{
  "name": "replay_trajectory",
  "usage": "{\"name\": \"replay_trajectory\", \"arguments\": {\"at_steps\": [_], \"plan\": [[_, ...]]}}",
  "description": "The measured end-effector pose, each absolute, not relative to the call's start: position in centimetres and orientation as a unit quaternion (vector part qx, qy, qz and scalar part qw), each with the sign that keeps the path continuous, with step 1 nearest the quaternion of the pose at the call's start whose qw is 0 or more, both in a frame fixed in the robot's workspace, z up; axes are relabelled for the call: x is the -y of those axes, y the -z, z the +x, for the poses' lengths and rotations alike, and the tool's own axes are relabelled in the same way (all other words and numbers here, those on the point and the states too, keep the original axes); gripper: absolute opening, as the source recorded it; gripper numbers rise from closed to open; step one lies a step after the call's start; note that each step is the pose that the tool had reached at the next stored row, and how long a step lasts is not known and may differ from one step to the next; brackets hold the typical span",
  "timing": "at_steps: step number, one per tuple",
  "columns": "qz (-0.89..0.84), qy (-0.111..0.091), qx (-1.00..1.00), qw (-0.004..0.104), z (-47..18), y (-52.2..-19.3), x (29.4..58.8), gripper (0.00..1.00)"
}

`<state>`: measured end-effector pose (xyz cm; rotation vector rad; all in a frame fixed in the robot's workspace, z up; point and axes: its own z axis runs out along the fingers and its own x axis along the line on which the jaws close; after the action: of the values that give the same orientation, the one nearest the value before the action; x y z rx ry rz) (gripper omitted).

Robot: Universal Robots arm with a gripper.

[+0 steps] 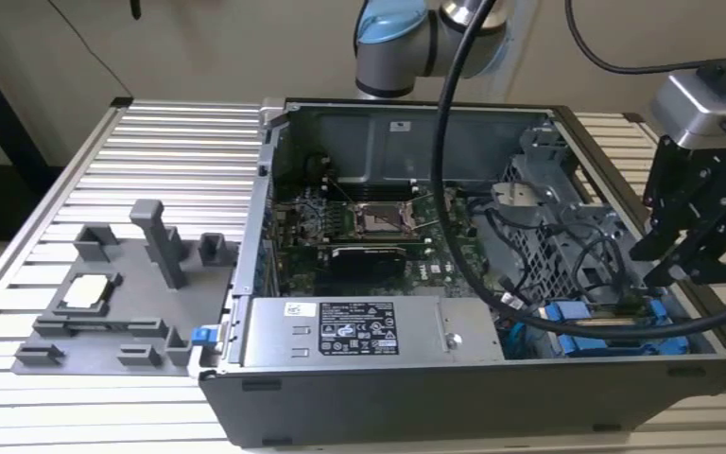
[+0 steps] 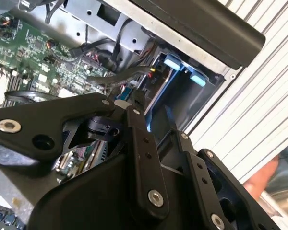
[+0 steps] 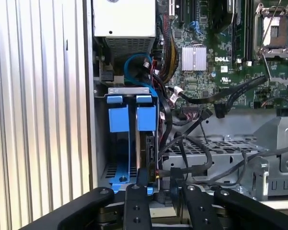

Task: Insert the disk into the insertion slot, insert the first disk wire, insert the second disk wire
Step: 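Insert the first disk wire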

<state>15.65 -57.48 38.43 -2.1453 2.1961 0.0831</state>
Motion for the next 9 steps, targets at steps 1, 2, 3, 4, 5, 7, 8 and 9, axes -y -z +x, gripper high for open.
{"name": "replay_trajectory", "arguments": {"at_steps": [1,2,3,4,5,7,8,9], "plan": [[-0.698,-0.03,-0.714,0.038,15.4,-38.4,57.4,0.33],[-0.698,-0.032,-0.714,0.041,15.1,-38.4,57.3,0.33],[-0.698,-0.035,-0.714,0.044,14.8,-38.4,57.1,0.33],[-0.698,-0.038,-0.714,0.046,14.5,-38.4,57.0,0.33],[-0.697,-0.04,-0.714,0.049,14.2,-38.4,56.9,0.33],[-0.697,-0.047,-0.714,0.055,13.6,-38.4,56.8,0.33],[-0.696,-0.052,-0.713,0.06,13.3,-38.4,56.7,0.33],[-0.696,-0.057,-0.713,0.065,13.0,-38.4,56.7,0.33]]}}
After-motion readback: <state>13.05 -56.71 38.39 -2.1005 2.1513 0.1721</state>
